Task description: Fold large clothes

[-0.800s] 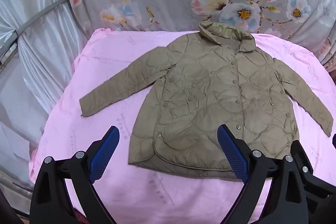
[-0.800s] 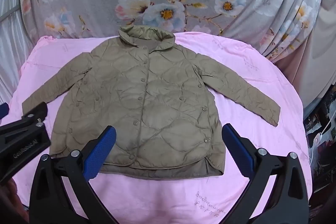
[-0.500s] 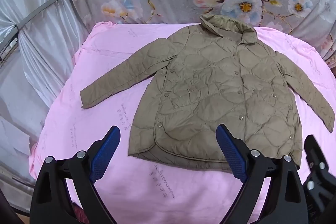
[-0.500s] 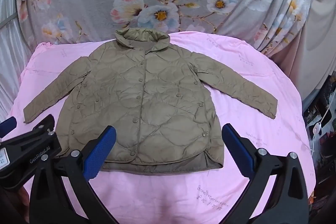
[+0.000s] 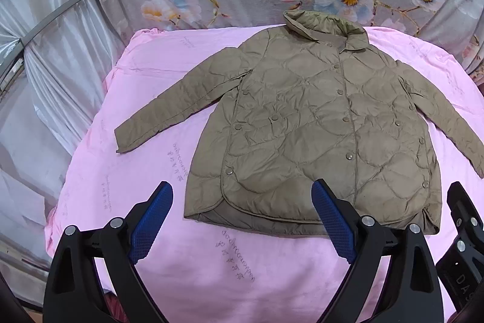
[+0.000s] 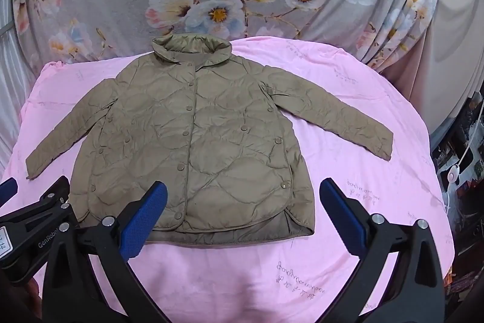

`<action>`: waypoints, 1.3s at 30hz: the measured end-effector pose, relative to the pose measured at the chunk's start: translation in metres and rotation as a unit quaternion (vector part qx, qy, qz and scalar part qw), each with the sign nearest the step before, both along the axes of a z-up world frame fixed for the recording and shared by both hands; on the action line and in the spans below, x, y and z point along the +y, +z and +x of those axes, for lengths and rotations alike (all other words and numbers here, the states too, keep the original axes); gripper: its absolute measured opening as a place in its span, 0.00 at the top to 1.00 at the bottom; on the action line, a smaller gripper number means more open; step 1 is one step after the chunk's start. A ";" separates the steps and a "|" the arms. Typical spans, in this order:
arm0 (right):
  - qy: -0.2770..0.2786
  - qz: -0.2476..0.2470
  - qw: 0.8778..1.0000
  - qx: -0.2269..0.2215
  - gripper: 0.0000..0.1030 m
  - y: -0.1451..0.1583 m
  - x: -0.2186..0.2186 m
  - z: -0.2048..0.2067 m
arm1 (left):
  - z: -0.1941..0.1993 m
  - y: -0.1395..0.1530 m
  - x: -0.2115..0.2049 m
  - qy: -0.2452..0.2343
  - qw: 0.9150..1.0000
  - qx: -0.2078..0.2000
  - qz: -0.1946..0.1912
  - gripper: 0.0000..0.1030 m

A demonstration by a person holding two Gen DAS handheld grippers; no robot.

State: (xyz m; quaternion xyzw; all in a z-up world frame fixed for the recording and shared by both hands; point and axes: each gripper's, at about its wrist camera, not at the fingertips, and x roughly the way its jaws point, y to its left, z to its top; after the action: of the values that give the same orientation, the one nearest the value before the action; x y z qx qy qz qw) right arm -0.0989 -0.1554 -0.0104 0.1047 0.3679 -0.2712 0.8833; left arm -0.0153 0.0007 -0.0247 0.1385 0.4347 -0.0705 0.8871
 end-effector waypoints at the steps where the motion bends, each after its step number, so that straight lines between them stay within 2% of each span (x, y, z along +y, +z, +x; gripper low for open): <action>1: 0.002 -0.001 1.000 0.001 0.05 0.000 0.001 0.000 | 0.000 0.000 0.000 0.000 1.000 0.001 0.001 0.11; 12: 0.009 -0.003 1.000 0.012 0.04 -0.005 0.007 0.005 | 0.000 -0.002 0.005 0.008 1.000 0.003 0.005 0.11; 17: 0.013 -0.001 1.000 0.015 0.04 -0.007 0.009 0.006 | -0.001 -0.003 0.005 -0.003 1.000 0.002 0.000 0.11; 30: 0.014 0.002 1.000 0.016 0.05 -0.011 0.014 0.007 | -0.003 -0.004 0.011 0.017 1.000 -0.025 -0.008 0.11; 35: 0.018 0.004 1.000 0.020 0.05 -0.013 0.015 0.008 | -0.002 -0.008 0.011 0.012 1.000 -0.003 -0.005 0.11; 39: 0.019 0.005 1.000 0.022 0.05 -0.014 0.017 0.009 | -0.002 -0.008 0.013 0.014 1.000 -0.002 -0.013 0.11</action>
State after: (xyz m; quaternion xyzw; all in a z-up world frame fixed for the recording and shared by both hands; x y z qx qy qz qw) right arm -0.0902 -0.1388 -0.0247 0.0957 0.3903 -0.2545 0.8796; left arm -0.0169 0.0138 -0.0329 0.1208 0.4335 -0.0634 0.8908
